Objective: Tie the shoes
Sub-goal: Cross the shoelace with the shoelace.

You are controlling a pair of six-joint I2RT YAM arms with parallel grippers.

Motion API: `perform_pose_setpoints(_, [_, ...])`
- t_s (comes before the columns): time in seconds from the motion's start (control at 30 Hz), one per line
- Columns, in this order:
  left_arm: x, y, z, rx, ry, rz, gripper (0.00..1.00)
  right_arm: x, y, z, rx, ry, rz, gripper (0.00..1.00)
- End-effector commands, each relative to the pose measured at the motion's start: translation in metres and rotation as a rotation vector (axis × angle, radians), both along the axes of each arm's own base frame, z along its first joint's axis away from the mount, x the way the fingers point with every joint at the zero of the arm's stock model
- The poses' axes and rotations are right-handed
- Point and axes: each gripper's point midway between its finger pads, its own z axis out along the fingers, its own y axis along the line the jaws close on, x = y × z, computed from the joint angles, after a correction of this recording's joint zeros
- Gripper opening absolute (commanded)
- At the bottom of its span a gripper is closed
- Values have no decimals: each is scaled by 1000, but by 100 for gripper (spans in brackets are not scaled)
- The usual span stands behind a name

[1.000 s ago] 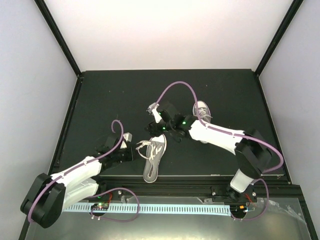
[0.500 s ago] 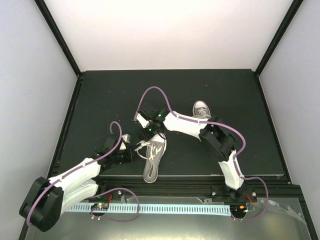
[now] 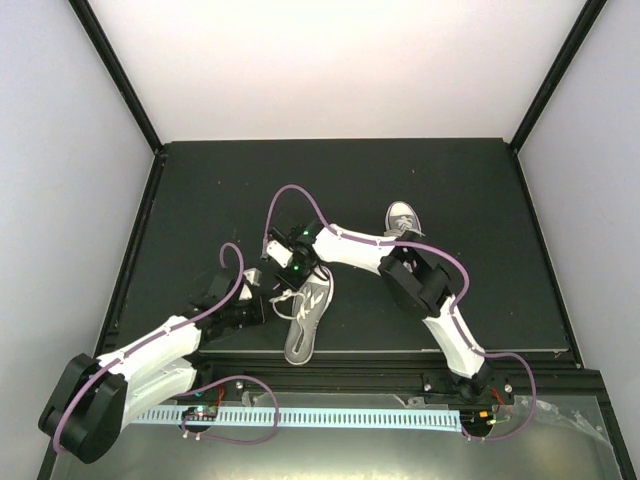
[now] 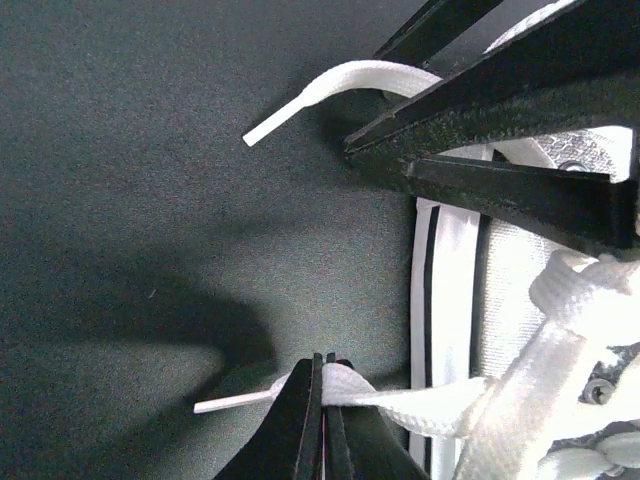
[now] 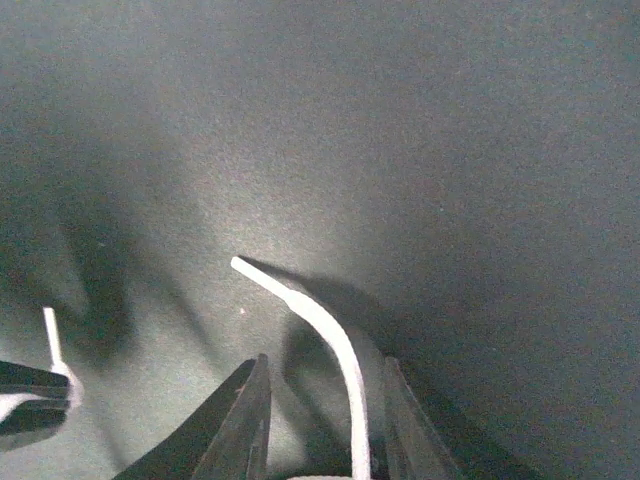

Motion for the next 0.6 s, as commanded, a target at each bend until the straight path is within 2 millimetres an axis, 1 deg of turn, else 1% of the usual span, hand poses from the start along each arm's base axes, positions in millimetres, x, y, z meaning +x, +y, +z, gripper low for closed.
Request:
perform_pose_setpoints(0.0, [0, -1, 1, -17, 11, 9, 2, -1, -1, -1, -24, -10, 31, 28])
perform_pose_setpoints(0.1, [1, -1, 2, -16, 7, 11, 2, 4, 4, 9, 10, -37, 13, 6])
perform_pose_setpoints(0.13, [1, -1, 2, -16, 8, 12, 1, 6, 6, 17, 32, -55, 1, 2])
perform_pose_setpoints(0.2, [2, -1, 4, -19, 2, 14, 1, 14, 8, 35, 75, -100, -33, 2])
perform_pose_setpoints(0.27, [3, -1, 5, -19, -2, 15, 1, 24, 6, 60, 113, -160, -84, 2])
perform_pose_setpoints(0.33, [3, -1, 5, -18, -2, 14, 2, 32, -1, 85, 151, -215, -136, 2])
perform_pose_setpoints(0.4, [3, -1, 5, -19, -2, 13, 1, 38, -11, 107, 183, -263, -188, 2])
perform_pose_setpoints(0.47, [3, -1, 5, -21, -3, 14, 1, 41, -24, 121, 196, -295, -232, 1])
perform_pose_setpoints(0.5, [3, -1, 6, -22, -6, 15, 2, 40, -30, 131, 206, -314, -249, 2])
perform_pose_setpoints(0.57, [3, -1, 6, -23, -9, 16, 2, 40, -45, 136, 200, -338, -292, 2])
